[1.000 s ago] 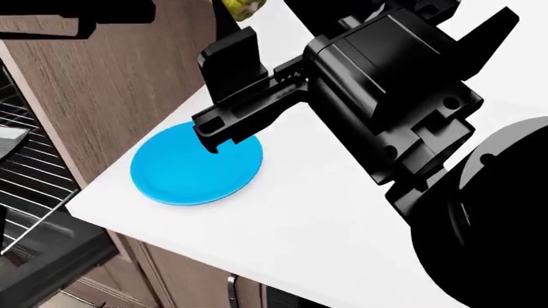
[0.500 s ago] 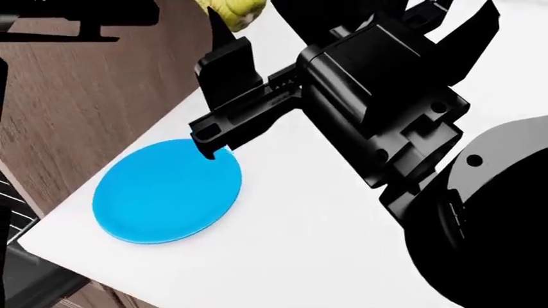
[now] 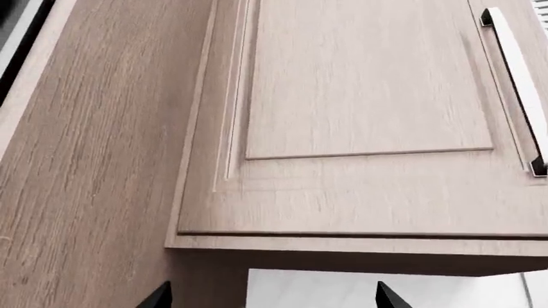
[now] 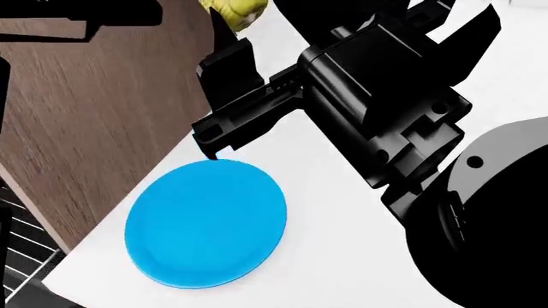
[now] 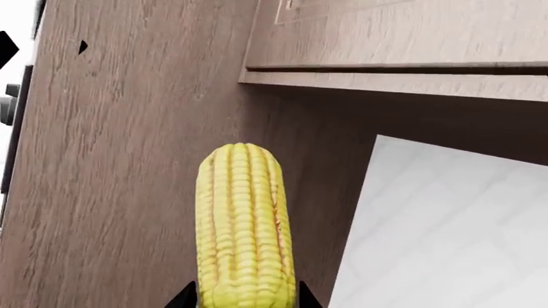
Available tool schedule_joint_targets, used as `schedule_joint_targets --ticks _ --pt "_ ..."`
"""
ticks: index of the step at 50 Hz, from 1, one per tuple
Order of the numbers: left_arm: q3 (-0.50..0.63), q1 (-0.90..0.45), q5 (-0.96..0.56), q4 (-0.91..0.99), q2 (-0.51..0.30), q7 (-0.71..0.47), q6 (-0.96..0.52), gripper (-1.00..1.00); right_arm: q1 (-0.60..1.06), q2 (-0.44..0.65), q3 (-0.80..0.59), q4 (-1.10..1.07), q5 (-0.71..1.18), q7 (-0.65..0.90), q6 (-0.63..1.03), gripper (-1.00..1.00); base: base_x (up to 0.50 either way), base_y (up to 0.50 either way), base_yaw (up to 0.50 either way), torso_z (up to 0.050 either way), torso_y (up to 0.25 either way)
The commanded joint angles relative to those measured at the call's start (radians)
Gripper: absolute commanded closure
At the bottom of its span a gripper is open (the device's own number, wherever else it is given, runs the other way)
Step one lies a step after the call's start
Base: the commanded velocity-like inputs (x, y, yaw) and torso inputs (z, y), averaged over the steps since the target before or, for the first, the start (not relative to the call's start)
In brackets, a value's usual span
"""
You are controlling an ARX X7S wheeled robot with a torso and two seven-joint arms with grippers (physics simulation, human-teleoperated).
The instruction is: Pick the corn from the oven and place it on the plate on the counter.
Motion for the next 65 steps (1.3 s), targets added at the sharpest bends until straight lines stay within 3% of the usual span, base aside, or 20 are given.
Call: schedule_joint_targets --ticks 1,20,65 --pt "0.002 -0.003 -0.002 -0.001 -0.001 -0.001 0.003 -1.0 0.0 -0.001 0.005 -0.008 -0.025 -0.017 0.006 1.0 0.19 0.51 0.0 0.0 0.0" --pt "0.003 0.016 0.002 0.008 -0.004 -0.004 0.014 -1.0 -0.222 0.064 -0.045 -0.007 -0.209 -0.144 -0.005 1.0 0.01 0.03 0.0 0.0 0.001" --pt "0.016 0.023 0.007 0.012 -0.004 -0.007 0.027 -1.0 -0.407 0.057 -0.129 -0.018 -0.306 -0.214 -0.053 1.0 0.0 0.0 0.0 0.0 0.0"
